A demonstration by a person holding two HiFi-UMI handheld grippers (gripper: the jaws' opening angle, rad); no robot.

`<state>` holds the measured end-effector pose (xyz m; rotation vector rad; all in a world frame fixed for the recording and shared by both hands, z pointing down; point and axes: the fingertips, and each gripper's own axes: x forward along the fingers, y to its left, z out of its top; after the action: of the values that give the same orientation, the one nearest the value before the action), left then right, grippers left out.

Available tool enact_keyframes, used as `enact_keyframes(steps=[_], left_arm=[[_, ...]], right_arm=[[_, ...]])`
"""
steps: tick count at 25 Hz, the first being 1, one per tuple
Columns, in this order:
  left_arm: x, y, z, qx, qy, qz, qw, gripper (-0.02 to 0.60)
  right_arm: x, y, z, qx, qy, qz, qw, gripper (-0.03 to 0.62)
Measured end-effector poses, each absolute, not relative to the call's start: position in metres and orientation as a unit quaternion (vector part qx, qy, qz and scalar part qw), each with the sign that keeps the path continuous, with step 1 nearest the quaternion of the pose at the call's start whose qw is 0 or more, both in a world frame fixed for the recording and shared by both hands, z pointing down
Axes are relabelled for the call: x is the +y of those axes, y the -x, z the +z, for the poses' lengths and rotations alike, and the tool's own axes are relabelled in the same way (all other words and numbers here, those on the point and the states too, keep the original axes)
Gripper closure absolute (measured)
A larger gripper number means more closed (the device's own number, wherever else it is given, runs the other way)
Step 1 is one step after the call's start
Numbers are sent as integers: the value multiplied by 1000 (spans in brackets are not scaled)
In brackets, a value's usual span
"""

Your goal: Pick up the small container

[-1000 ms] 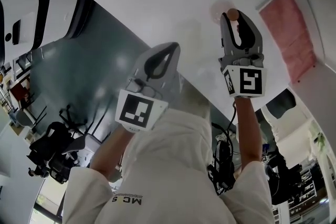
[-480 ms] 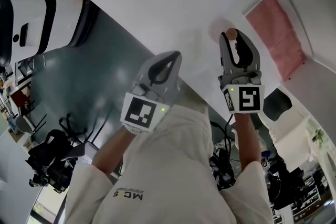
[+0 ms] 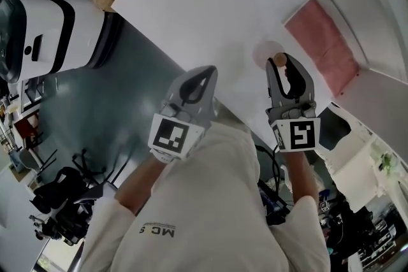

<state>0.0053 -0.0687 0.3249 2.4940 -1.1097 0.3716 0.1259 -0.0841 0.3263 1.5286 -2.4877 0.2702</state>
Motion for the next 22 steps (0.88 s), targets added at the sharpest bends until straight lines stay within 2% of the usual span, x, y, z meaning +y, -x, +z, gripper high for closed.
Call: enact_keyframes(steps=[12, 22], left_arm=[[-55, -1, 288, -403, -894, 116, 155, 581], [-43, 4, 276, -413, -891, 108, 153, 581]], right_arm=[[-38, -146, 284, -832, -540, 84, 95, 473], [-9, -149, 269, -830, -544, 83, 95, 473]])
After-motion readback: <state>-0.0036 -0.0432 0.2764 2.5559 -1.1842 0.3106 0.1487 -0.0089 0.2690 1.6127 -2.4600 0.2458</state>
